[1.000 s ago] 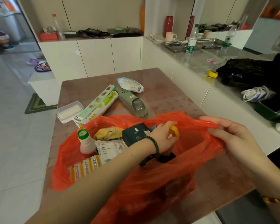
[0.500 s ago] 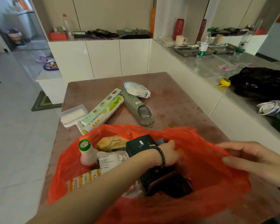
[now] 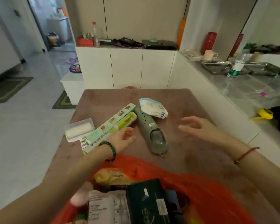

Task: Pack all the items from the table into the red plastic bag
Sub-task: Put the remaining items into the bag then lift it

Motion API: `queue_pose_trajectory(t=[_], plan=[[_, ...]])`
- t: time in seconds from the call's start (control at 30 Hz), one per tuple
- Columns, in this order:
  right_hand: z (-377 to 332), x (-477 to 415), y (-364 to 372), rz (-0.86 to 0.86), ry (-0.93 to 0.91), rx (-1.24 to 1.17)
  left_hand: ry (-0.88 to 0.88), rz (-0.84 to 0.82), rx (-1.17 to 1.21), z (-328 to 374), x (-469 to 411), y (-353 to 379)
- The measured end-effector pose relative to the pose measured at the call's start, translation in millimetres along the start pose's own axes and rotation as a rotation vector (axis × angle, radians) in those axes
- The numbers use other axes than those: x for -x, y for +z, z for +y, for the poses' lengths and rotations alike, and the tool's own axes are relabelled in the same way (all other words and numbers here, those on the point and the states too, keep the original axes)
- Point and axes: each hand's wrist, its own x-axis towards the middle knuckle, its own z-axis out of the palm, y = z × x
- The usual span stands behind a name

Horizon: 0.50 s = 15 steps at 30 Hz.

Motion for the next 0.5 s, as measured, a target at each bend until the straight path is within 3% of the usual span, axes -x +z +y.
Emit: queue_pose_trajectory(t=[0.23,0.37,0.5], plan=[[25.7,-151.4,48.5,-0.046,0.216,-0.292,-0.183,0.151,0.474,4.1,-104.1,15.7],[53.2,-211.6,62.3,-0.028,0.401,-0.625,-0.245,0.188,0.678,5.6,-174.6,24.3],[76.7,-252.9,75.4,-0.055,0.497,-0.822,-0.269,0.257,0.636,-0.3,-234.6,38.5]])
